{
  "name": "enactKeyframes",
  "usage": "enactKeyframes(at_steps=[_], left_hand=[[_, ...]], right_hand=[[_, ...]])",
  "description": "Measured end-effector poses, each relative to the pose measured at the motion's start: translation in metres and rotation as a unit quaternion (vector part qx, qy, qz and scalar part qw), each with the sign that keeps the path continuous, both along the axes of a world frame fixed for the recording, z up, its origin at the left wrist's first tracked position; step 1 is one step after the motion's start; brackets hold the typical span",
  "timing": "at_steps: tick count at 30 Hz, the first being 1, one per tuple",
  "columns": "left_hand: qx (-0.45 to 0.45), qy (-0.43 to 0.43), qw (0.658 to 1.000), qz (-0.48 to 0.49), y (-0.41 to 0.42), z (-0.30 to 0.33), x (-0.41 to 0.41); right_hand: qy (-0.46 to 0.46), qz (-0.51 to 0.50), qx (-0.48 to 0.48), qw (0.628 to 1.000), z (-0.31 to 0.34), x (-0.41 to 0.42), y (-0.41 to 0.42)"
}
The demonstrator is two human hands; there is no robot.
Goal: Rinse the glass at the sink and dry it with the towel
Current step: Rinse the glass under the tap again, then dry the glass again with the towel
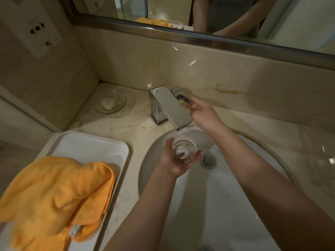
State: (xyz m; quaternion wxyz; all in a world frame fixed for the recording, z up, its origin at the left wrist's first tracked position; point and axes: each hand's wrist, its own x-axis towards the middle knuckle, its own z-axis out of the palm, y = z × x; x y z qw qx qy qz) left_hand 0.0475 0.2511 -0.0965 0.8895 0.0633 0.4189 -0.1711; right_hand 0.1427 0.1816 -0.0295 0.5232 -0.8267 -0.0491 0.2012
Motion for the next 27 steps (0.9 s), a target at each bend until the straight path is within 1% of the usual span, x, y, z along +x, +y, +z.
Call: enactKeyframes(at_steps=[4, 6, 7, 8, 9, 10, 12, 13, 15, 17, 18, 20, 21, 22, 23, 24, 25, 26, 27], left_hand=[[0.034, -0.005, 0.999, -0.013, -0.004, 0.015, -0.014], [0.075, -0.018, 0.997, -0.021, -0.007, 0.020, -0.023], [0.105, -0.033, 0.994, -0.025, -0.009, 0.022, -0.028], [0.150, -0.053, 0.986, -0.041, -0.011, 0.019, -0.031], [0.195, -0.071, 0.976, -0.062, -0.013, 0.021, -0.035], [0.238, -0.083, 0.965, -0.076, -0.016, 0.023, -0.039], [0.295, -0.105, 0.943, -0.115, -0.020, 0.022, -0.048], [0.312, -0.128, 0.932, -0.129, -0.021, 0.023, -0.054], [0.361, -0.178, 0.904, -0.144, -0.022, 0.026, -0.063], [0.391, -0.215, 0.875, -0.186, -0.019, 0.033, -0.069], [0.413, -0.222, 0.857, -0.213, -0.018, 0.035, -0.073], [0.467, -0.208, 0.826, -0.238, -0.012, 0.038, -0.081], [0.500, -0.191, 0.809, -0.243, -0.009, 0.038, -0.088], [0.529, -0.171, 0.792, -0.252, -0.006, 0.037, -0.095], [0.554, -0.157, 0.775, -0.262, -0.003, 0.036, -0.103], [0.575, -0.144, 0.758, -0.271, -0.001, 0.035, -0.110], [0.600, -0.130, 0.739, -0.278, 0.000, 0.033, -0.117], [0.632, -0.117, 0.710, -0.288, 0.001, 0.028, -0.123], [0.670, -0.107, 0.664, -0.315, 0.001, 0.025, -0.128]], right_hand=[[0.069, 0.003, 0.053, 0.996, -0.003, -0.016, -0.010], [0.113, -0.031, 0.038, 0.992, -0.013, -0.032, -0.024], [0.158, -0.052, 0.013, 0.986, -0.018, -0.043, -0.030], [0.219, -0.058, -0.013, 0.974, -0.022, -0.057, -0.036], [0.282, -0.041, -0.023, 0.958, -0.025, -0.070, -0.042], [0.337, -0.013, -0.014, 0.941, -0.028, -0.080, -0.047], [0.400, 0.019, 0.063, 0.914, -0.027, -0.096, -0.055], [0.403, 0.036, 0.102, 0.909, -0.027, -0.103, -0.059], [0.375, 0.066, 0.161, 0.911, -0.026, -0.112, -0.067], [0.338, 0.071, 0.168, 0.924, -0.025, -0.118, -0.071], [0.306, 0.074, 0.139, 0.939, -0.027, -0.119, -0.074], [0.214, 0.088, 0.037, 0.972, -0.026, -0.117, -0.082], [0.187, 0.094, 0.000, 0.978, -0.023, -0.115, -0.087], [0.186, 0.097, -0.023, 0.977, -0.021, -0.111, -0.094], [0.215, 0.096, -0.032, 0.971, -0.018, -0.107, -0.100], [0.238, 0.107, -0.072, 0.963, -0.016, -0.104, -0.105], [0.229, 0.136, -0.141, 0.953, -0.015, -0.100, -0.110], [0.192, 0.178, -0.245, 0.933, -0.017, -0.095, -0.115], [0.140, 0.232, -0.347, 0.898, -0.020, -0.090, -0.119]])
